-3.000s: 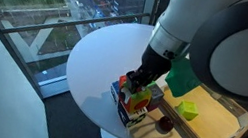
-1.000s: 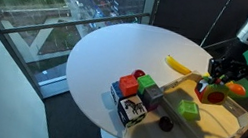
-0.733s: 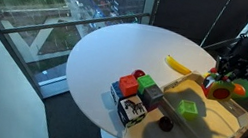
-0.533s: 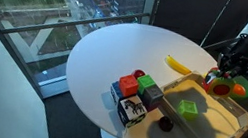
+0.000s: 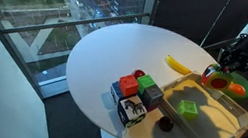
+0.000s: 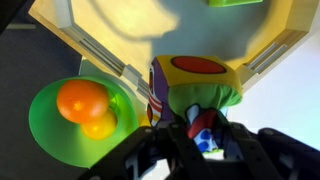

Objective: Put one square plush toy in the box

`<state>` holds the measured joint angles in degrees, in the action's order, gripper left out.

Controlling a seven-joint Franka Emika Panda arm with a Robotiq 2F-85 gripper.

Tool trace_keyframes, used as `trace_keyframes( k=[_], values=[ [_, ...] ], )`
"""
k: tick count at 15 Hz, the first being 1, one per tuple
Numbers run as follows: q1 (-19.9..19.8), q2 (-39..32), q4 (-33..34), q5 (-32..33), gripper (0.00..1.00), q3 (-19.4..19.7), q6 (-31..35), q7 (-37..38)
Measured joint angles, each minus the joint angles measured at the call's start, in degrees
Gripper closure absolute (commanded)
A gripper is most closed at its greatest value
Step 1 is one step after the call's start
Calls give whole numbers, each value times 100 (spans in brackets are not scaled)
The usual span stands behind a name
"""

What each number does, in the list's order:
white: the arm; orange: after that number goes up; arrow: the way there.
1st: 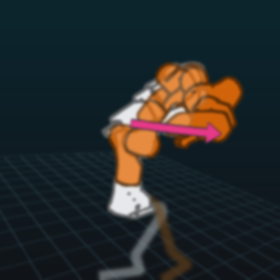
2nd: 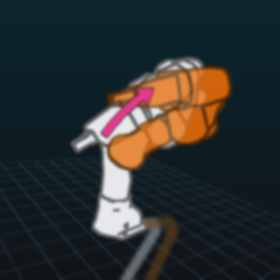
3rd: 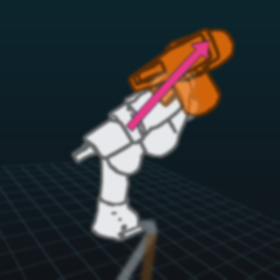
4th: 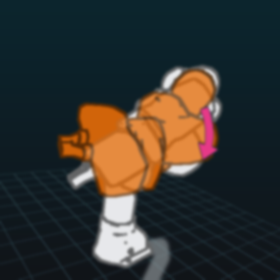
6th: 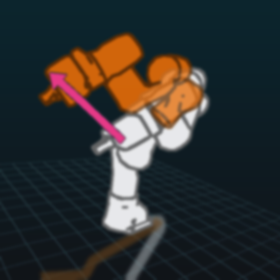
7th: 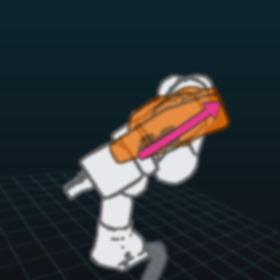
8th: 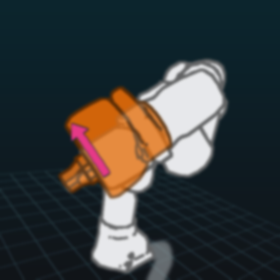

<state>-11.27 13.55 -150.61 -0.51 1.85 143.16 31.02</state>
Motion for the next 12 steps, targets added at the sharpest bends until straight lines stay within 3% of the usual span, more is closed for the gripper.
trace_keyframes(
  k=[2,6,12],
  values=[
    [0,0,-12,2,36,0,29,32],
    [0,8,-16,2,2,0,31,37],
    [104,112,-17,-82,0,-10,-40,0]
  ],
)
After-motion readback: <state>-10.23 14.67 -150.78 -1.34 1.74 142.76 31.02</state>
